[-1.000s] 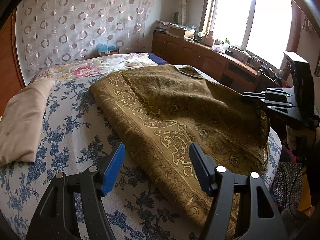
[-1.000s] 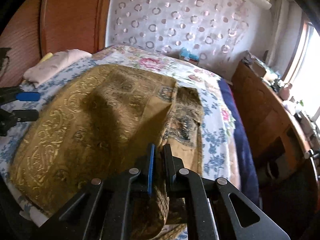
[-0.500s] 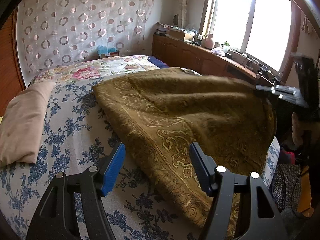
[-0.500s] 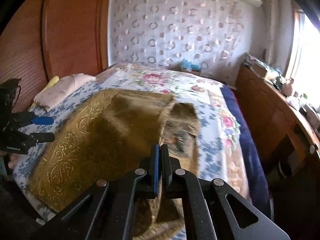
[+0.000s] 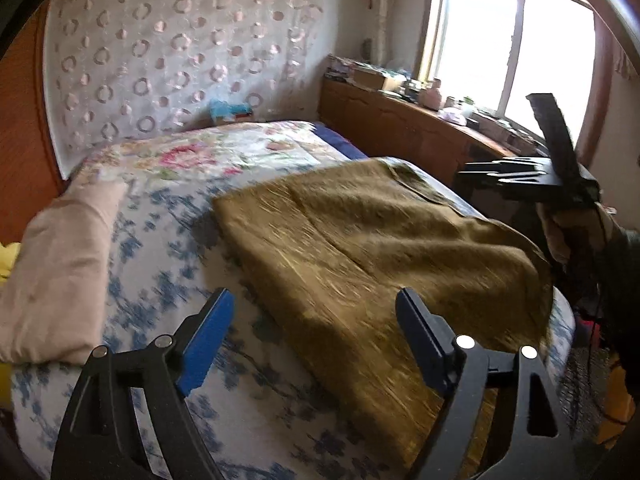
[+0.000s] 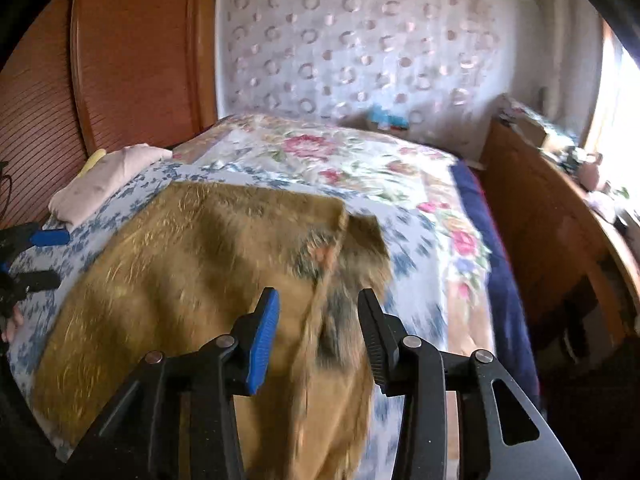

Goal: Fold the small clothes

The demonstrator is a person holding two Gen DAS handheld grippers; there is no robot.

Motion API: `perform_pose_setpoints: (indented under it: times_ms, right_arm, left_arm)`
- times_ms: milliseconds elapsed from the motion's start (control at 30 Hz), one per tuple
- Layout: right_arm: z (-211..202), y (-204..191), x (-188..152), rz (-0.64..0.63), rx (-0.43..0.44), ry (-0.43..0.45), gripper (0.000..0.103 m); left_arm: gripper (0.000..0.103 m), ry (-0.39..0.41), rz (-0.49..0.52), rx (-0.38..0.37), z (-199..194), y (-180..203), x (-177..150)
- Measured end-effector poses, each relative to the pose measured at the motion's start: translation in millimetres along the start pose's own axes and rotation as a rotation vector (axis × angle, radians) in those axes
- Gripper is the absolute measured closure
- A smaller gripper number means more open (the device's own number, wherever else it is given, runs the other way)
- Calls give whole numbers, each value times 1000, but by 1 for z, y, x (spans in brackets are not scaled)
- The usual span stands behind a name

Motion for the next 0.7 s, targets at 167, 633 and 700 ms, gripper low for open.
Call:
perform_pose_setpoints:
  times_ms: [167, 633, 700]
  right_arm:
    - [67, 18, 34, 28, 35, -80, 61]
    - [123, 26, 59, 74, 119, -157, 79]
    - [120, 21, 56, 38, 121, -151, 97]
  left_arm:
    - [20, -7, -20, 8, 5, -9, 6]
    - [20, -37, -46, -13, 16, -11, -9]
    - [20, -41, -43, -14, 16, -9, -9]
Point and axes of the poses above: each gripper's, at about its wrist camera, not at the fingertips, and z roughly the way its jaws point, y to its right, x to its top, the point moved 6 cm from there along z, roughly the way its jaws point, and after that the axes turned 9 degrees about -y, right-handed, at the moved point
